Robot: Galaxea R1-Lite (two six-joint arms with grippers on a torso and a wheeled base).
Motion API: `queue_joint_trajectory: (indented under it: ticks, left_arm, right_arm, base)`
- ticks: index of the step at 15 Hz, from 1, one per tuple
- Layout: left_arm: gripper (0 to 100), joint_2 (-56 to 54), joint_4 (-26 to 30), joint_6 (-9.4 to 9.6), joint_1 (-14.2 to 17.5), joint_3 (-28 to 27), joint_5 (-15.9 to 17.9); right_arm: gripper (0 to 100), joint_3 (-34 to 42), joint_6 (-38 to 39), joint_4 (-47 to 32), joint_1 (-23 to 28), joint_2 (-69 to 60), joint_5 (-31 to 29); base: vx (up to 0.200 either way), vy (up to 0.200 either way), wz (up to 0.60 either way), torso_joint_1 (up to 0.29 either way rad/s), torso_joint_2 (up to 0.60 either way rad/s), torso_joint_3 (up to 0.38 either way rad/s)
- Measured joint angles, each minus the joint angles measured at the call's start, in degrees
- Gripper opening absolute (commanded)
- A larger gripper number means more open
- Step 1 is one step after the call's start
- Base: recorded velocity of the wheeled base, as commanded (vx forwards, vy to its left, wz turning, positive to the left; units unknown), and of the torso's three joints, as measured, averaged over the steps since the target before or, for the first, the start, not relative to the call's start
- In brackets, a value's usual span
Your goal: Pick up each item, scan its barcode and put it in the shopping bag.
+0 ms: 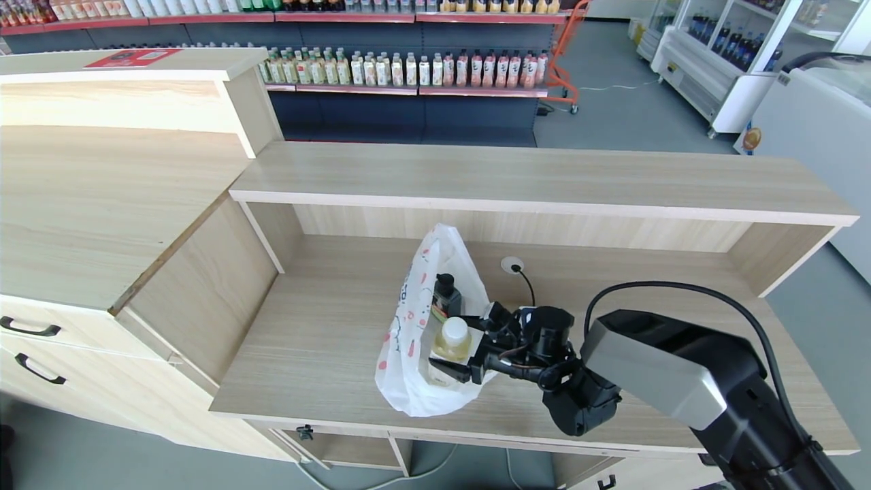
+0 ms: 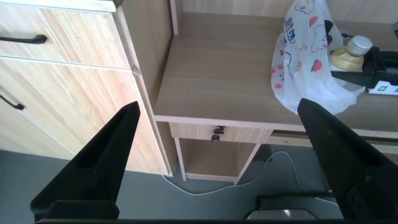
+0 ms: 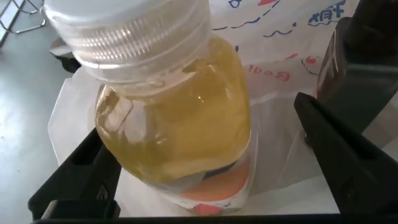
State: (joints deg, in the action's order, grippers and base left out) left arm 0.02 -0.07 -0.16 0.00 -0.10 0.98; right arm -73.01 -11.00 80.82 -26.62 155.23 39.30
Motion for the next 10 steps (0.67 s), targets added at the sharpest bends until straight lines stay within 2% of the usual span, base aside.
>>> queue_joint_trajectory:
  ticks: [2, 5, 10]
  left_arm:
    - [100, 0.0, 0.0, 0.02, 0.0, 0.0, 0.0]
    - [100, 0.0, 0.0, 0.00, 0.0, 0.0, 0.0]
    - [100, 0.0, 0.0, 0.00, 0.0, 0.0, 0.0]
  right_arm:
    - [100, 0.3, 1.1, 0.0, 0.0, -0.7, 0.0]
    - [100, 2.5, 7.3, -0.1, 0.0, -3.3, -0.1]
    - [100, 10.5, 17.2, 0.2, 0.0, -11.4, -0.3]
  base:
    - [0.000, 0.000, 0.00, 0.000, 0.00, 0.000]
    - [0.000, 0.000, 0.00, 0.000, 0.00, 0.000]
    - [0.000, 0.000, 0.00, 0.000, 0.00, 0.000]
